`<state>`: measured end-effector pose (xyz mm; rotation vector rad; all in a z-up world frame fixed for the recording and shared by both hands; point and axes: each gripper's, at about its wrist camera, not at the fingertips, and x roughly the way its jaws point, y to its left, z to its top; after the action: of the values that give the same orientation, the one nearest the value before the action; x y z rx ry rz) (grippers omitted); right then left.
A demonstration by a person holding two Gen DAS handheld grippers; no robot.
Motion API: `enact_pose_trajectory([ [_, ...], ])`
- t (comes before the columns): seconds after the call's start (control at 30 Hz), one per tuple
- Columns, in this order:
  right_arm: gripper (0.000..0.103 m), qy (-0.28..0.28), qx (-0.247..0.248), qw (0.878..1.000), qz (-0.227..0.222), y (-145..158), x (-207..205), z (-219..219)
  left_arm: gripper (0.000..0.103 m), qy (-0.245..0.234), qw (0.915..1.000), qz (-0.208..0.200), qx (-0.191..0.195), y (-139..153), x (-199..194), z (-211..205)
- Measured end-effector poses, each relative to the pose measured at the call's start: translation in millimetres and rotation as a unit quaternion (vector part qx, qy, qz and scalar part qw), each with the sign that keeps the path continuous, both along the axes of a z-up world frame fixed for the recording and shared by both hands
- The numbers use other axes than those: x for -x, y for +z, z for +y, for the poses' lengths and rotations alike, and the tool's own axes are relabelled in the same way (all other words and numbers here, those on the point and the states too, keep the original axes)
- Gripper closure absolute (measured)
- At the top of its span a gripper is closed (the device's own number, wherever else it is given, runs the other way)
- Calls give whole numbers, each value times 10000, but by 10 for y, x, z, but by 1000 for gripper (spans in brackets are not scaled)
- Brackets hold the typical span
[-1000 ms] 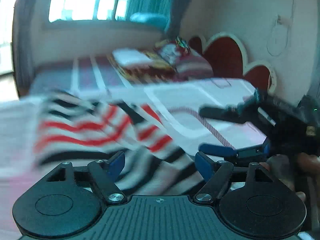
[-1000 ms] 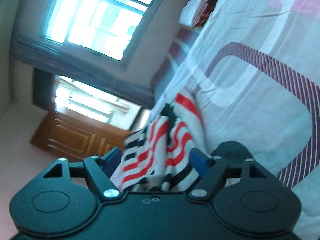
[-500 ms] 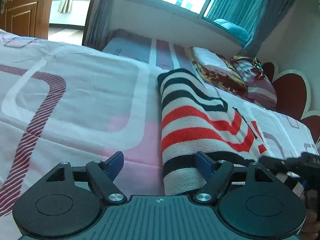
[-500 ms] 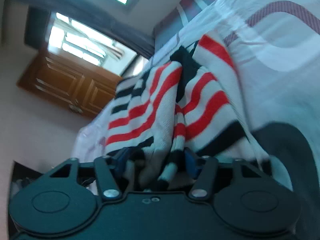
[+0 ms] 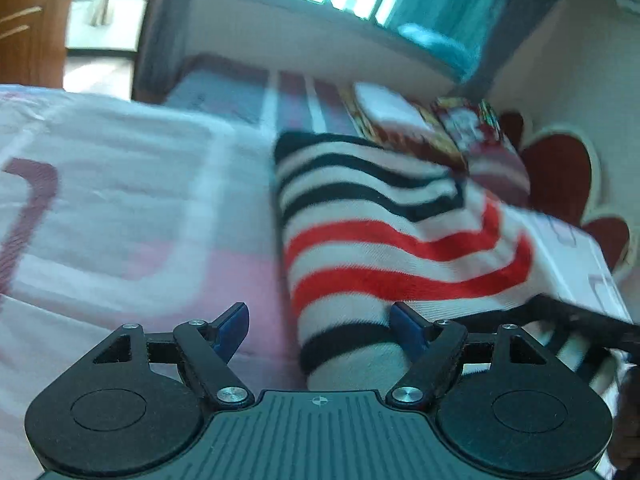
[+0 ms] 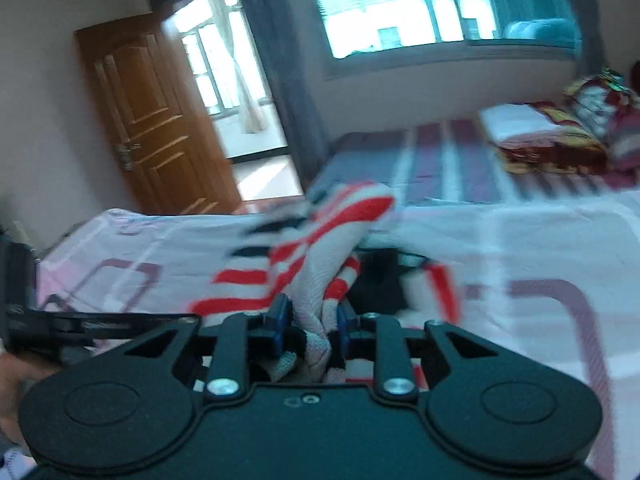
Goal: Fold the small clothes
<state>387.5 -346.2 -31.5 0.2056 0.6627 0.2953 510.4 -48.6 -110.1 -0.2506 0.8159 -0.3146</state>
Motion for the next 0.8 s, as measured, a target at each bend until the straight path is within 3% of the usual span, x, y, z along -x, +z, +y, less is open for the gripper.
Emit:
enact_pose_trajectory([
  [0.07, 85, -282, -108, 9988, 374, -257, -92, -175, 26, -63, 9999, -41, -68, -38, 12, -86],
  [0.13, 85, -383, -526, 9961, 591, -473, -99, -318, 26, -19, 10000, -38, -16, -53, 16, -100],
  [0.2, 85, -474, -807, 9937, 614, -487, -99, -366, 26, -7, 10000, -18, -8, -32, 20, -95],
  [0.4, 86, -393, -625, 9967, 340, -323, 14, -359, 26, -266, 9994, -58, -194, -12, 33, -133],
  [0.53, 85, -513, -708, 9945, 582, -563, -11, -424, 22, -328, 9993, -79, -184, -17, 3, -106],
  [0.63, 73, -547, -1090, 9912, 507, -450, -46, -540, 22, -320, 9989, -333, -118, 99, -60, -25],
  [0.67, 60, -639, -1221, 9899, 346, -411, -65, -609, 22, -310, 9989, -351, -88, 113, -117, -11],
  [0.7, 57, -709, -1429, 9867, 295, -402, -129, -688, 22, -274, 9991, -315, -57, 108, -187, -4],
  [0.8, 60, -854, -1985, 9747, 564, -496, -472, -864, 22, -214, 9995, -216, 25, 94, -386, 7],
])
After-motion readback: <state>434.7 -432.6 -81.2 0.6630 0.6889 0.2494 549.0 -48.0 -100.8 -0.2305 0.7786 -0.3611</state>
